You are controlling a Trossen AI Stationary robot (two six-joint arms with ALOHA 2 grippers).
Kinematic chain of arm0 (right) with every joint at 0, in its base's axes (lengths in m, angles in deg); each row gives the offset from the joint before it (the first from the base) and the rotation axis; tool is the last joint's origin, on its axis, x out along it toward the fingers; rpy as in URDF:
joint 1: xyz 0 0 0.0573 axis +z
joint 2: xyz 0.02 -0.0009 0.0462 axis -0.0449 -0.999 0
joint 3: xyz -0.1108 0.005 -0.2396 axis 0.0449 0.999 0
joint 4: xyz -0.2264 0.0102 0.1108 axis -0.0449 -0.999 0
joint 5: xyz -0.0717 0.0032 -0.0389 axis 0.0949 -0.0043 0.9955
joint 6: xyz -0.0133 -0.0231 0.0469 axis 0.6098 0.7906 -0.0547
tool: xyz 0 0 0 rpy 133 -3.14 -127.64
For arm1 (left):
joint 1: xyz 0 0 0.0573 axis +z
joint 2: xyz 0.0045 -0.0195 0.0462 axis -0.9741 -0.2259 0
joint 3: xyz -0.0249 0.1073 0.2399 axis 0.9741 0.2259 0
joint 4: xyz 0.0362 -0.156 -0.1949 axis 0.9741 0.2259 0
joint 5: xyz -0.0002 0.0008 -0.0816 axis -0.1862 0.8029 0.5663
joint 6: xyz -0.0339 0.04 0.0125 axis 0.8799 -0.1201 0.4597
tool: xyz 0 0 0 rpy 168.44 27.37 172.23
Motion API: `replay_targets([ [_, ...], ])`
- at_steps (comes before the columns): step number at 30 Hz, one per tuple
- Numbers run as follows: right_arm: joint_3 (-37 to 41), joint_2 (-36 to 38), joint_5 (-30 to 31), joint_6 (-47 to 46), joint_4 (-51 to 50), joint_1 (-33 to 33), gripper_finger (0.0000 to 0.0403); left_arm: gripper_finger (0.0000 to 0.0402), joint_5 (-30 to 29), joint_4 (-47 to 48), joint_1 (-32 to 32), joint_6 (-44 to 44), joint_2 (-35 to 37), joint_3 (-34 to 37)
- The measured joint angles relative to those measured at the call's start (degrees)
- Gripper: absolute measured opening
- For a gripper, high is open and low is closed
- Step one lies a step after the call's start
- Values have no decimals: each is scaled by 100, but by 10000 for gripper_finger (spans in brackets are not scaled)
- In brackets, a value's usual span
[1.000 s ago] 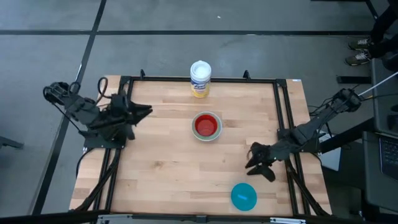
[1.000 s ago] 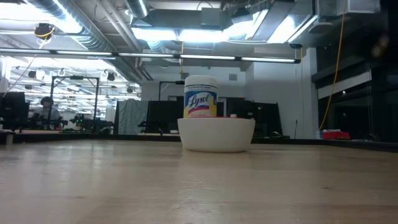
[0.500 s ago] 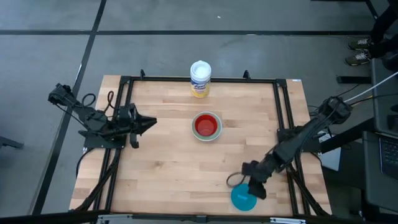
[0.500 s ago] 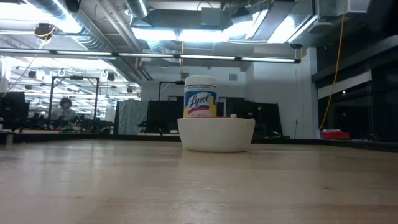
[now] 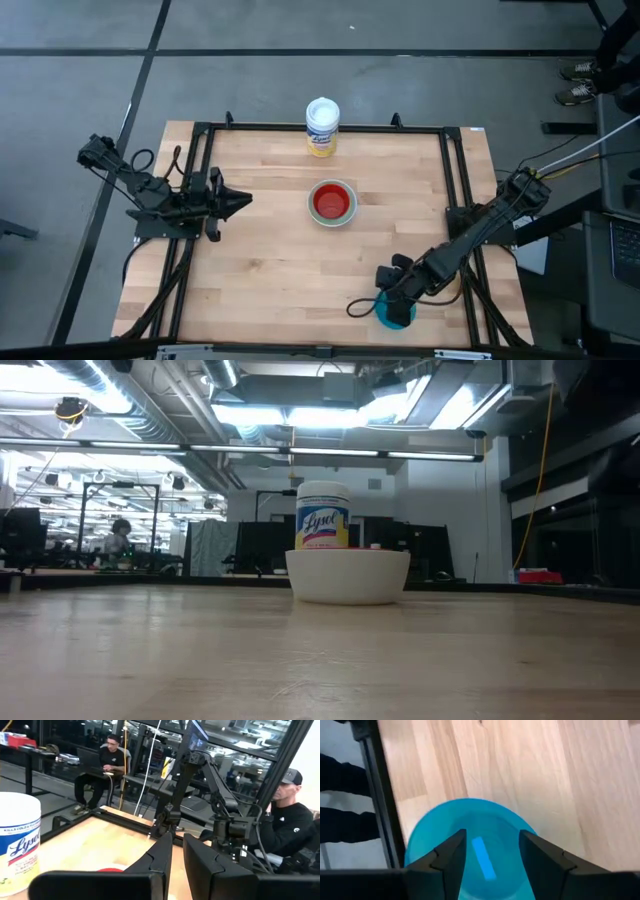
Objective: Nest bowls inside each other
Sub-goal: Stack the light blue bowl on the red bowl
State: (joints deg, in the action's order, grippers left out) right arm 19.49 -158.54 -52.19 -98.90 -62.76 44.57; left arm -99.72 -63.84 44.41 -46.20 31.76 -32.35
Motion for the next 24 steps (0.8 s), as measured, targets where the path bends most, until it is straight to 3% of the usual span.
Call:
replay_targets([
  [4, -9, 147, 11, -142, 110, 0, 185, 40, 17, 2, 0, 12, -2, 0],
  [8, -7, 198, 232, -139, -385, -69, 185, 41, 24, 37, 0, 9, -4, 0],
  [15, -4, 212, 233, 295, -610, -144, 183, 37, 27, 54, 0, 5, -4, 0],
  [24, 2, -88, 164, 302, -596, -22, 156, 35, 17, 70, 0, -70, -4, 0],
])
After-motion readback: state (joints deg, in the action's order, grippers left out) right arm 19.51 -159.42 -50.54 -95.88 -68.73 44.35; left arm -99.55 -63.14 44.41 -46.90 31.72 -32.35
